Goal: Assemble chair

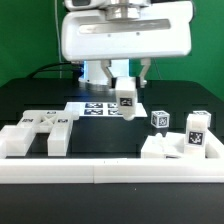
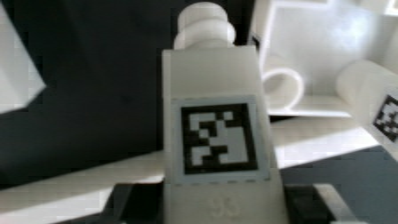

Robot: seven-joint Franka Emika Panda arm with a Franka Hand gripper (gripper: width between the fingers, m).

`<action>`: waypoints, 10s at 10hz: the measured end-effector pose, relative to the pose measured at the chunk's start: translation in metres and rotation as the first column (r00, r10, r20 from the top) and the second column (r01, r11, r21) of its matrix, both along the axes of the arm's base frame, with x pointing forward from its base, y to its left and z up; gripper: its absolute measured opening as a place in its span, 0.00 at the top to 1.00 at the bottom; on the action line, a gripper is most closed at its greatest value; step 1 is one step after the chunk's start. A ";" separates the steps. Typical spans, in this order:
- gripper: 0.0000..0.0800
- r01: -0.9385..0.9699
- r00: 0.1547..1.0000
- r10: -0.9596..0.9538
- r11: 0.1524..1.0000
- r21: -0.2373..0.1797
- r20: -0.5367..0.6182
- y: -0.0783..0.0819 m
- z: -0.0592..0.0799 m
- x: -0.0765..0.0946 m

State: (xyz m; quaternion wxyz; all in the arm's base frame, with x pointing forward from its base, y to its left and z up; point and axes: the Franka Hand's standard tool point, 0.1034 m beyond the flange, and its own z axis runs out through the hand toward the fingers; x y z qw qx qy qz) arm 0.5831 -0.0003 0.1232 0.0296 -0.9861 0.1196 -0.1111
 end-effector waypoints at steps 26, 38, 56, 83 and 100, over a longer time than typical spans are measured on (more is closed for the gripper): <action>0.63 -0.055 0.926 0.102 0.989 -0.136 0.364 0.047 -0.028 0.025; 0.63 -0.078 0.931 0.125 0.986 -0.150 0.342 0.047 -0.040 0.018; 0.19 -0.128 0.978 0.130 0.991 0.025 -0.161 0.039 -0.026 0.024; 0.64 0.960 0.280 -0.922 0.273 0.063 -0.266 0.051 -0.039 0.032; 0.19 0.172 0.975 -0.163 0.984 0.045 -0.149 0.050 -0.039 0.033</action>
Offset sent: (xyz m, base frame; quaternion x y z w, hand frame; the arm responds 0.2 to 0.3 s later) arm 0.0000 0.0000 0.0000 0.0000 0.1938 0.0000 0.9810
